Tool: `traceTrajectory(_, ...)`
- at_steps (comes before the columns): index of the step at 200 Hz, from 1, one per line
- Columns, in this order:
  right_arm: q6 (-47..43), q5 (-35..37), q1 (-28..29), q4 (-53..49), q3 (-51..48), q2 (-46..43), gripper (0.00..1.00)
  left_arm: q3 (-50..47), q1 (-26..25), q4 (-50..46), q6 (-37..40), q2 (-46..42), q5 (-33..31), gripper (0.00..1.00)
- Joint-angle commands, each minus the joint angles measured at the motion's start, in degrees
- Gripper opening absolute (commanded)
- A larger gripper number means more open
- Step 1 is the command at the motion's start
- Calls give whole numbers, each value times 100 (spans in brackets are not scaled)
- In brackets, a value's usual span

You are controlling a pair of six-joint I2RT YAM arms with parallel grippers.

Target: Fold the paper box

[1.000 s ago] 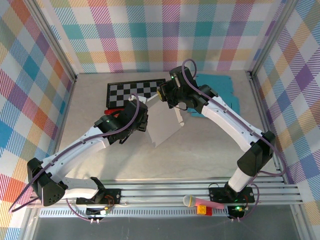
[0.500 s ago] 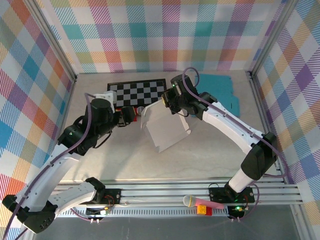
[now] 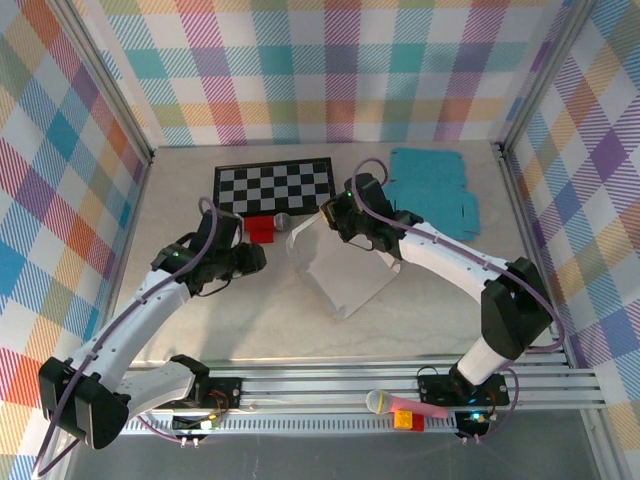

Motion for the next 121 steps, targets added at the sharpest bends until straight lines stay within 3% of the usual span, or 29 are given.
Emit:
traceTrajectory(1, -443, -593, -68, 1512, -367, 105, 0, -337, 92, 372, 160, -95, 149, 39)
traceTrajectory(84, -563, -1185, -191, 2574, -1383, 277, 0, -1258, 91, 1232, 761, -257, 296, 32)
traceTrajectory(121, -547, -1321, -231, 2835, -1617, 445, 0, -1600, 84, 1851, 1206, -287, 730, 27)
